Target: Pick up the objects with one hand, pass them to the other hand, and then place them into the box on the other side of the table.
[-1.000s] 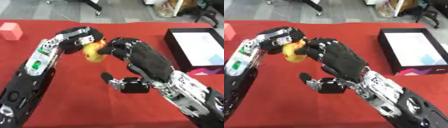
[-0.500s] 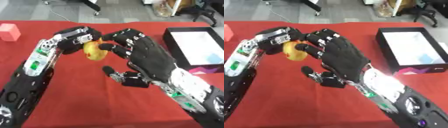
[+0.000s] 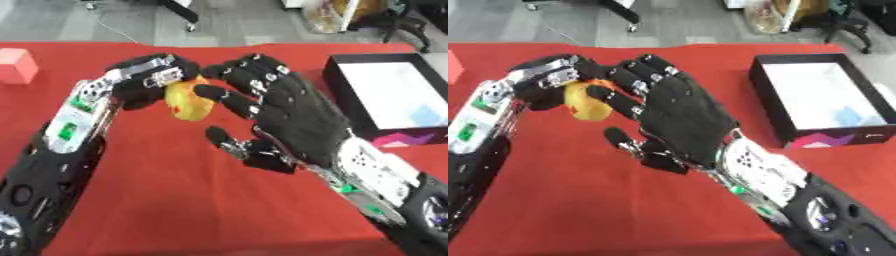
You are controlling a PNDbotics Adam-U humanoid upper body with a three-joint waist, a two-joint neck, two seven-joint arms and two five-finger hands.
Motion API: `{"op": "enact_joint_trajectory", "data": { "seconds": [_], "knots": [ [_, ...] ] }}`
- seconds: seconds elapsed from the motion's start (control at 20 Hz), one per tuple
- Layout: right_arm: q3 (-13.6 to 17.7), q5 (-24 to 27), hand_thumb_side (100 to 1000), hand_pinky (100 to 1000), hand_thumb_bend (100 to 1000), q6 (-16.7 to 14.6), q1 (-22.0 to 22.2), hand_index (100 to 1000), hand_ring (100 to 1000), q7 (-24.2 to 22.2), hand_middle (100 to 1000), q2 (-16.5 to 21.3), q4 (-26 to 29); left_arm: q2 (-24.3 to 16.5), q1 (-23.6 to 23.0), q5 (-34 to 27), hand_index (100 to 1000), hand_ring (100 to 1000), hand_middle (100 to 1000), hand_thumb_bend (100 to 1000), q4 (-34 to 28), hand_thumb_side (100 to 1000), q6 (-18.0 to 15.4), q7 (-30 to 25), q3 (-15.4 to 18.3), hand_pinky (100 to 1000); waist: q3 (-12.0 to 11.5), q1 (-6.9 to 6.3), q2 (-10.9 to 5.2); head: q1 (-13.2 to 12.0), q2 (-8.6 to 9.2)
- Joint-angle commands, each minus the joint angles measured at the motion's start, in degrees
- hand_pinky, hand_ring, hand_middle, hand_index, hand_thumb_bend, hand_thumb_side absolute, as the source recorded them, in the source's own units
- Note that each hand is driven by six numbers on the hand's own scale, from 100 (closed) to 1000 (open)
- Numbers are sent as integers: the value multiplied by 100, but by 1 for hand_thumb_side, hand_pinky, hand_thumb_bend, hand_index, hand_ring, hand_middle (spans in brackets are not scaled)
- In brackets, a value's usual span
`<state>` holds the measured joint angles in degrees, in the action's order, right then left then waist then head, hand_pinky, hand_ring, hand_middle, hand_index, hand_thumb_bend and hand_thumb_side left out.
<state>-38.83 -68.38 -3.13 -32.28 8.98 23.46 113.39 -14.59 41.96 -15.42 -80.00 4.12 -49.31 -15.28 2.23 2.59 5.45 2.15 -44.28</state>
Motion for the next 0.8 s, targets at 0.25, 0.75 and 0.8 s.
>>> {"op": "enact_joint_trajectory", "data": {
  "seconds": [0.25, 0.75, 0.8],
  "knots": [
    [-23, -88, 267, 675, 274, 20, -70, 797, 721, -38, 760, 109, 120, -9, 202, -141, 404, 385, 293, 100, -133, 715, 126, -136, -103, 539, -5, -16, -79, 49, 16],
    [-50, -166, 212, 648, 243, 18, -70, 788, 704, -32, 751, 114, 120, 51, 229, -217, 404, 387, 294, 100, -207, 732, 267, -266, -304, 539, -16, -19, -86, 96, 16],
    [-53, -182, 200, 641, 236, 22, -73, 786, 701, -26, 749, 114, 120, 54, 229, -214, 405, 387, 295, 100, -215, 736, 283, -266, -340, 539, -16, -21, -86, 100, 16]
  ]
}}
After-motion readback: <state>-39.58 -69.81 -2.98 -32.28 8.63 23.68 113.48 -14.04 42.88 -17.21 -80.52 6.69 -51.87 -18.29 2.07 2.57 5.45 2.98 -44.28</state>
